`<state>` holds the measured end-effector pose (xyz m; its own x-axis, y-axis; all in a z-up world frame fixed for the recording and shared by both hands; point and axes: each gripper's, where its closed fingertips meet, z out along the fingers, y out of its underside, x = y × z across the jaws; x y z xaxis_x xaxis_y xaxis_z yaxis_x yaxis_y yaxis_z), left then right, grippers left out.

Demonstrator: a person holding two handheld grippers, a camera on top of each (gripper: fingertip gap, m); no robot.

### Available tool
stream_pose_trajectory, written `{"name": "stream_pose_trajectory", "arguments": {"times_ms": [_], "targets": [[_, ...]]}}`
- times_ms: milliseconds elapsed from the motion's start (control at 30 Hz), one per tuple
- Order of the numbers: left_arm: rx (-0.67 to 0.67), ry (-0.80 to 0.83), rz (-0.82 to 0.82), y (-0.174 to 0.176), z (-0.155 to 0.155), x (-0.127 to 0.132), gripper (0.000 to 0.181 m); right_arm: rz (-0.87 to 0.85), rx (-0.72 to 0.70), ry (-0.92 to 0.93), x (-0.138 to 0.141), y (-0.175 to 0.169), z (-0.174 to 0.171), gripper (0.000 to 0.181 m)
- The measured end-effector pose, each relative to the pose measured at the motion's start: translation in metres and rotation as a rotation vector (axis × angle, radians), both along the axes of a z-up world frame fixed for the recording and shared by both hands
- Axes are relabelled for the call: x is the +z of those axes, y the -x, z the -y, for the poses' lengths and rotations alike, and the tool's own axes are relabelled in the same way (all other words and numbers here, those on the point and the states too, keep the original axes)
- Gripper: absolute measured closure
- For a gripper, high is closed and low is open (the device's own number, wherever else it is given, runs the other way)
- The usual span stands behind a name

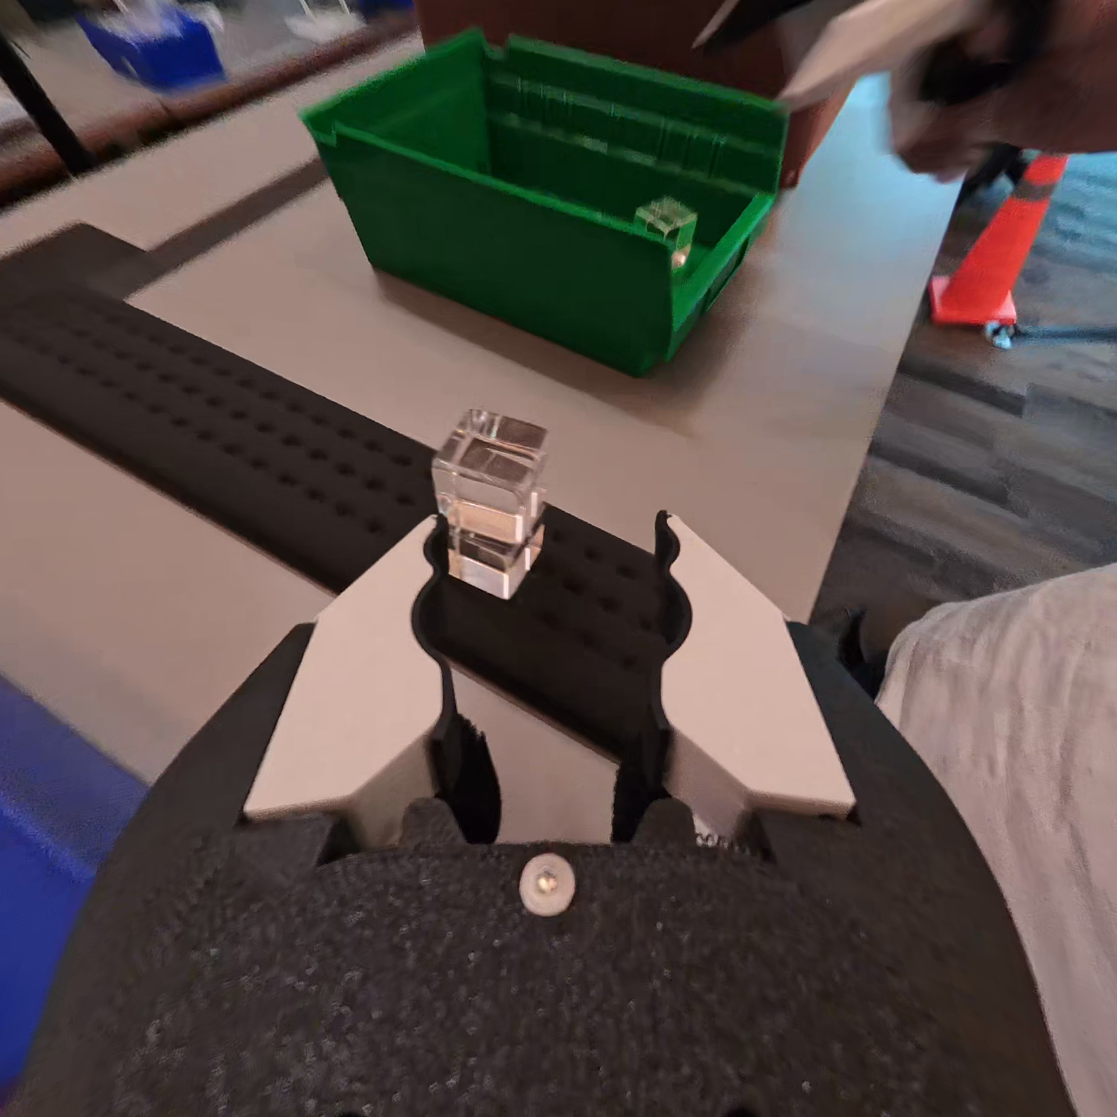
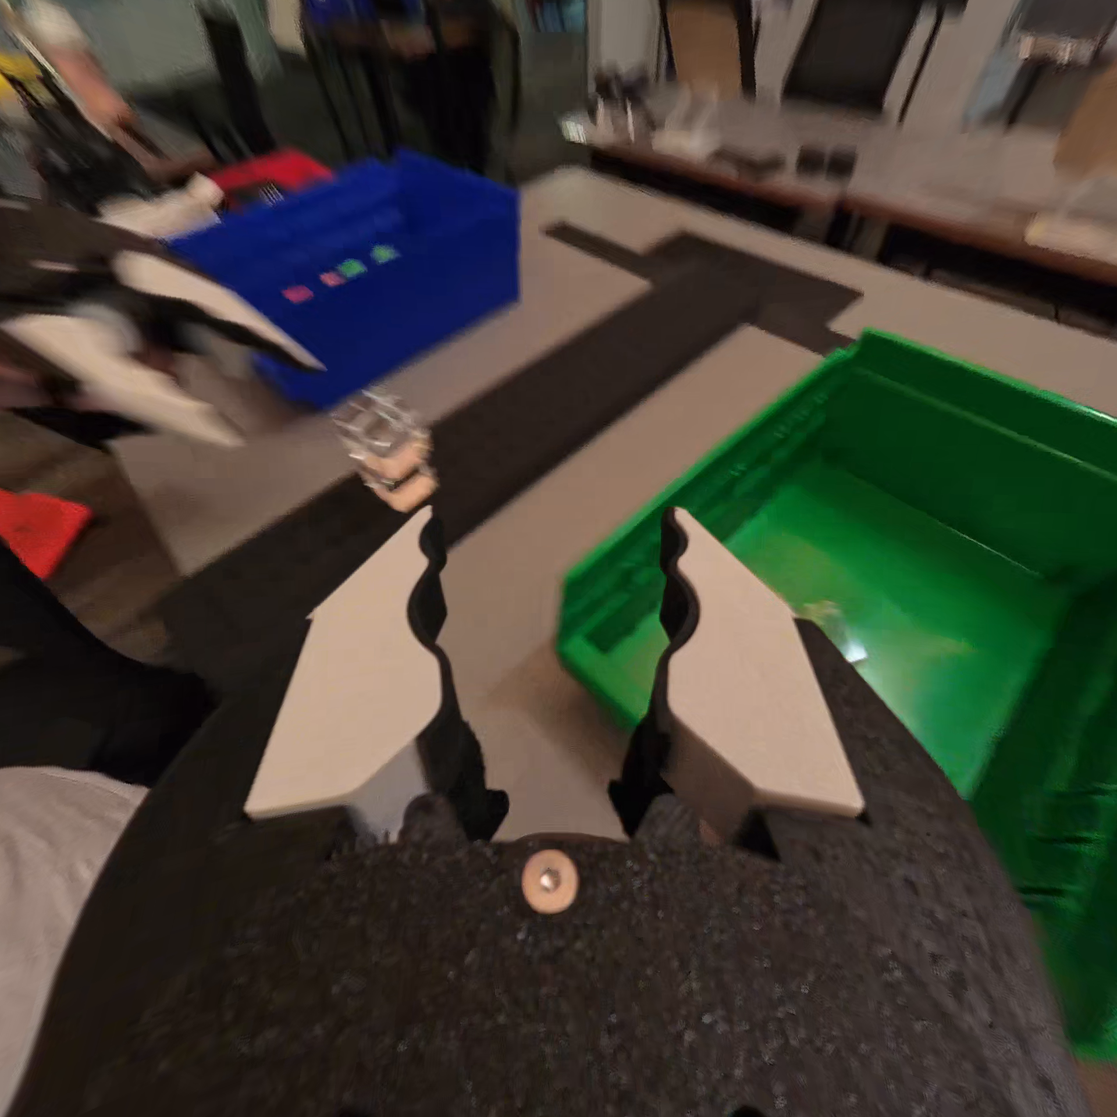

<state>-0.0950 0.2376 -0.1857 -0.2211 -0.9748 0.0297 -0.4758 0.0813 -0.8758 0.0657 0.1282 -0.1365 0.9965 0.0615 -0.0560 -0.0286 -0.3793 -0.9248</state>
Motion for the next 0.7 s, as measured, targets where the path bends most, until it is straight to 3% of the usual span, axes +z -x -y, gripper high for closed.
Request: {"name": "stream_pose_trajectory", "arguments": {"times_ms": [67, 167, 200, 233, 367, 567, 700], "targets": [[-0.064, 0.003, -0.095, -0.019, -0.007, -0.01, 0.111, -0.038, 0.046, -0.071, -0.005, 0.046, 0.017, 0.112], [-0.167, -0.024, -0.186, -0.041, -0.01, -0.021, 0.114, -0.113, 0.1, -0.044, -0.037, 0.099, 0.04, 0.112], [-0.198, -0.046, -0.225, -0.044, -0.01, -0.027, 0.131, -0.14, 0.096, -0.03, -0.047, 0.11, 0.045, 0.111], [-0.224, -0.063, -0.253, -0.047, -0.01, -0.03, 0.137, -0.169, 0.087, -0.022, -0.055, 0.119, 0.05, 0.111], [-0.242, -0.03, -0.263, -0.045, -0.008, -0.018, 0.137, -0.155, 0.011, -0.099, -0.055, 0.124, 0.045, 0.113], [-0.244, 0.719, 0.041, -0.036, 0.039, 0.066, 0.138, 0.176, 0.01, -0.304, -0.006, 0.119, -0.016, 0.111], [-0.159, 1.081, 0.199, -0.037, 0.05, 0.093, 0.139, 0.273, 0.038, -0.44, 0.027, 0.131, -0.053, 0.118]]}}
